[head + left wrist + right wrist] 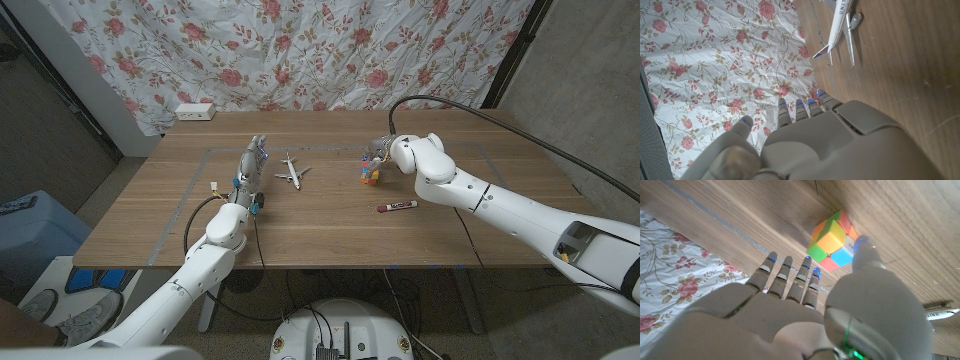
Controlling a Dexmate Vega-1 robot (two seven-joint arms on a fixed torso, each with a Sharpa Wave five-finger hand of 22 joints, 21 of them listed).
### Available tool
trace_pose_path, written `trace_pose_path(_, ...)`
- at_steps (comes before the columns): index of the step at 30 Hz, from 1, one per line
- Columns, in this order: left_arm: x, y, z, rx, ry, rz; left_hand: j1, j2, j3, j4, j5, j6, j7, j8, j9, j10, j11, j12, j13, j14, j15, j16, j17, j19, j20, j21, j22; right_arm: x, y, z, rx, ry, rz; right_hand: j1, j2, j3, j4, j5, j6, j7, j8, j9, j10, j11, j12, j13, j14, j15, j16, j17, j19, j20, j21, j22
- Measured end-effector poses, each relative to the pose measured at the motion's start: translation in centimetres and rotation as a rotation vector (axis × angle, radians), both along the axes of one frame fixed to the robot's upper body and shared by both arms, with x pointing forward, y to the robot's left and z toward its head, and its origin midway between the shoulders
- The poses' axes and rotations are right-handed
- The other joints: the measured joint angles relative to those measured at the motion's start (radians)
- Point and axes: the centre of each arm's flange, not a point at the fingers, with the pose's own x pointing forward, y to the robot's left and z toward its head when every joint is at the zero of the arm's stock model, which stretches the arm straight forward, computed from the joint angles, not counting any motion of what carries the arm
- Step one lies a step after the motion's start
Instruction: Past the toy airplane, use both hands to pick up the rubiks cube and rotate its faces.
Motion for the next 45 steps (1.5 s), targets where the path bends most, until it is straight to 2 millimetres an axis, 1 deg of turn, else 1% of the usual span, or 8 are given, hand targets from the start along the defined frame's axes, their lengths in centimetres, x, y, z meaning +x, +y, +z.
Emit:
trace_pose_path(7,0.0,0.2,0.0,0.002,0.001,0.003,0.000,0.000,0.000,0.000,0.000,0.006,0.005,0.000,0.000,0.000,0.000,0.000,0.000,0.000,0.000,0.000,0.000,0.000,0.000,0.000,0.000,0.0,0.0,-0.1,-0.005,0.015,0.000,-0.067,-0.019,-0.023,0.023,0.034,-0.021,0.004,-0.009,0.000,-0.057,0.008,0.000,-0.007,-0.037,0.029,-0.018,0.006,-0.028,0.014,0.000,0.000)
trace_pose_path(11,0.0,0.4,0.1,0.005,0.001,0.005,0.000,0.000,0.000,0.000,0.000,0.006,0.005,0.000,0.000,0.000,0.000,0.000,0.000,0.000,0.000,-0.005,0.000,0.000,0.000,0.000,0.000,-0.2,-0.1,0.3,0.003,0.015,0.007,-0.119,-0.045,-0.049,0.040,0.066,-0.064,0.007,-0.026,-0.004,-0.106,0.022,0.000,-0.014,-0.067,0.053,-0.037,0.013,-0.054,0.025,0.000,0.000)
trace_pose_path(23,0.3,1.1,0.6,0.028,-0.002,0.001,0.000,0.000,0.000,0.000,0.000,0.000,0.011,0.000,0.000,0.000,0.000,0.000,0.000,0.002,-0.002,-0.005,0.000,0.000,0.000,-0.001,0.000,-0.2,-1.9,0.4,0.042,0.044,0.055,-0.260,-0.040,-0.115,0.090,0.124,-0.200,0.036,-0.057,-0.009,-0.249,0.066,0.000,-0.038,-0.176,0.111,-0.079,0.027,-0.139,0.053,-0.004,0.000)
trace_pose_path(29,0.4,1.3,0.6,0.030,0.001,-0.004,0.000,0.000,0.004,-0.004,0.000,0.000,0.011,0.000,0.000,0.000,0.000,-0.006,0.000,0.002,-0.002,-0.005,0.000,0.005,-0.005,-0.008,0.000,-0.2,-3.3,0.5,0.106,0.049,0.100,-0.291,-0.051,-0.130,0.105,0.131,-0.223,0.041,-0.057,-0.009,-0.260,0.067,0.000,-0.042,-0.195,0.095,-0.084,0.028,-0.139,0.053,-0.004,0.000)
trace_pose_path(30,0.4,1.4,0.6,0.030,0.002,-0.004,0.000,0.000,0.004,-0.004,0.000,0.000,0.011,0.000,0.000,0.000,0.000,-0.006,0.000,0.002,-0.002,-0.005,0.000,0.005,-0.005,-0.008,0.000,-0.2,-3.4,0.4,0.119,0.050,0.110,-0.302,-0.040,-0.134,0.108,0.132,-0.227,0.040,-0.057,-0.009,-0.264,0.063,0.000,-0.042,-0.195,0.095,-0.084,0.028,-0.139,0.053,-0.004,0.000)
trace_pose_path(32,0.5,1.5,0.6,0.030,0.002,-0.005,0.000,0.000,0.004,-0.004,0.000,0.000,0.011,0.000,0.000,0.000,0.000,-0.006,0.000,0.002,-0.002,-0.005,0.000,0.005,-0.005,-0.008,0.000,-0.2,-3.8,0.4,0.153,0.047,0.135,-0.313,-0.050,-0.140,0.114,0.132,-0.232,0.036,-0.057,-0.009,-0.269,0.058,0.000,-0.046,-0.204,0.086,-0.092,0.028,-0.139,0.053,0.000,0.000)
trace_pose_path(38,0.5,1.9,0.6,0.029,-0.001,-0.010,0.000,0.000,0.004,-0.004,0.000,0.000,0.011,0.000,0.000,0.000,0.000,-0.006,0.000,0.002,-0.002,-0.005,0.000,0.005,-0.005,-0.008,0.000,-0.1,-5.2,0.1,0.260,0.042,0.189,-0.348,-0.041,-0.156,0.131,0.132,-0.237,0.030,-0.057,-0.014,-0.284,0.044,0.000,-0.054,-0.217,0.073,-0.099,0.025,-0.131,0.060,0.004,0.000)
trace_pose_path(45,0.6,2.3,0.7,0.033,-0.002,-0.019,0.000,0.000,0.004,-0.004,0.000,0.000,0.011,0.000,0.000,0.000,0.000,-0.006,0.000,0.002,-0.002,-0.005,0.000,0.005,-0.005,-0.008,0.000,0.0,-6.9,-0.3,0.402,0.030,0.243,-0.373,-0.039,-0.163,0.138,0.132,-0.215,0.041,-0.044,-0.014,-0.283,0.044,0.008,-0.065,-0.215,0.061,-0.099,0.016,-0.111,0.041,0.008,0.000)
